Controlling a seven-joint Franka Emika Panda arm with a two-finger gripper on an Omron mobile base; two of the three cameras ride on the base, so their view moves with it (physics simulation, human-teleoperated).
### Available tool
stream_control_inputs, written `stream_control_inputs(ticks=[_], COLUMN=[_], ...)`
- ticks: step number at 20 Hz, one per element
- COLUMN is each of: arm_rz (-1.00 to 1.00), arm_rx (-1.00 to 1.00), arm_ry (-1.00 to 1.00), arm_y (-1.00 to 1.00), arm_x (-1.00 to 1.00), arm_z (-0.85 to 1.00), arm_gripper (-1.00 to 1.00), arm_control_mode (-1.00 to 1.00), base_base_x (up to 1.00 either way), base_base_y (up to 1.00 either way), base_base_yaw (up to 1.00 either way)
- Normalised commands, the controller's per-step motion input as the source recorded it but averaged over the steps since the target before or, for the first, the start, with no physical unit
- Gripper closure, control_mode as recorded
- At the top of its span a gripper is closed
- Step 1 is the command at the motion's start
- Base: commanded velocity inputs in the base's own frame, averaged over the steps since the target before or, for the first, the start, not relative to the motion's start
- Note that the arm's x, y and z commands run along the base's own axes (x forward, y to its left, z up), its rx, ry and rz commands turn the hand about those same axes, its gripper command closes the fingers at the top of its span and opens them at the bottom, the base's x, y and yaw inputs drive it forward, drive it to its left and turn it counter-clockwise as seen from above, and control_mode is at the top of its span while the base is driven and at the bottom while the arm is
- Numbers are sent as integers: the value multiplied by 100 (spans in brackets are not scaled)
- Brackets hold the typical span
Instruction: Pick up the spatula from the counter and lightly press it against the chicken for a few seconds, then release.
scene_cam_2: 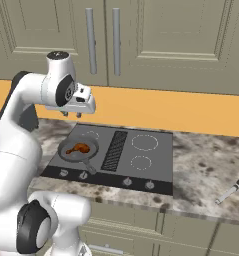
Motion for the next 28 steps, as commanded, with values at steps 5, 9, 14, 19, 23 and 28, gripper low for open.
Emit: stream_control_inputs(ticks=[5, 9, 14, 19, 23, 28], arm_rz=[0, -9, -2, -6, -14, -19], arm_rx=[3, 0, -1, -5, -1, 0], arm_ry=[-9, -24, -20, -4, 0, 0], arm_y=[-4, -22, -33, -65, -66, -61], arm_x=[-37, -54, -43, -41, -43, -36], arm_z=[0, 0, 0, 0, 0, 0], arm_gripper=[-100, -100, -100, -100, -100, -100], arm_control_mode=[-100, -100, -100, -100, -100, -100], base_base_x=[0, 0, 0, 0, 0, 0], base_base_y=[0, 0, 0, 0, 0, 0], base_base_yaw=[0, 0, 0, 0, 0, 0])
